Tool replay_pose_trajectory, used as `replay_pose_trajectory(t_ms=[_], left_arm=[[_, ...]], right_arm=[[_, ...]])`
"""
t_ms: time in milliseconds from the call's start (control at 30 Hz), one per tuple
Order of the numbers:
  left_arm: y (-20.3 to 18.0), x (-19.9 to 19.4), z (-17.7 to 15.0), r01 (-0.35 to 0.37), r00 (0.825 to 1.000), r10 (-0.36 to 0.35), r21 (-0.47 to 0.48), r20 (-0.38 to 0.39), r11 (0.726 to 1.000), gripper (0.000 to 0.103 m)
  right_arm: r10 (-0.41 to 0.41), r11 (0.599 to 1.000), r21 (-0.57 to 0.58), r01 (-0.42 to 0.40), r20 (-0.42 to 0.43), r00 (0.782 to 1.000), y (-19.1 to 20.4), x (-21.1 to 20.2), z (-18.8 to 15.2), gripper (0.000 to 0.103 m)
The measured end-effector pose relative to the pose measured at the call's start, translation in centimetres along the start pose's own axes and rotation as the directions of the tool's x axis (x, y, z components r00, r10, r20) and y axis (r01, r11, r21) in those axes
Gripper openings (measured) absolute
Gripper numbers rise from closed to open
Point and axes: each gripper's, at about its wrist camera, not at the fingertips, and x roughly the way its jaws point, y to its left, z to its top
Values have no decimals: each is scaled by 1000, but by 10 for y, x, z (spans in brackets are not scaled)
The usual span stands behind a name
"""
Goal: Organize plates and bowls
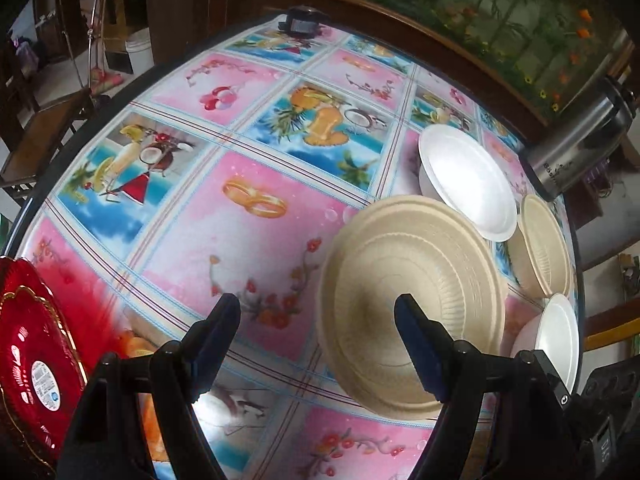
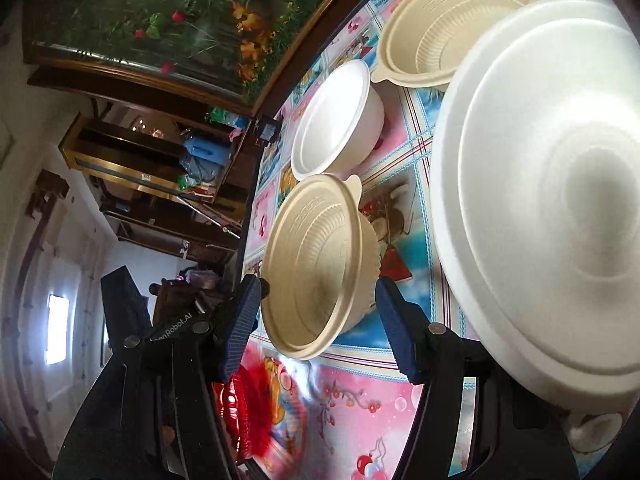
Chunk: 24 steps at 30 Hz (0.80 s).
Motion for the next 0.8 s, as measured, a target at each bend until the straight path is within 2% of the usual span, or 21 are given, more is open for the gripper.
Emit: replay_pose_trajectory(t_ms=[167, 800], left_arm=[[-1, 6, -4, -20, 1000, 21, 24, -7, 999, 79], [0, 11, -4, -43, 999, 42, 54, 15, 998, 78]], right_arm=[[11, 1000, 9, -11, -8, 1000, -1, 3, 1, 61], [-69, 998, -3, 69, -5, 998, -1, 18, 1, 61]])
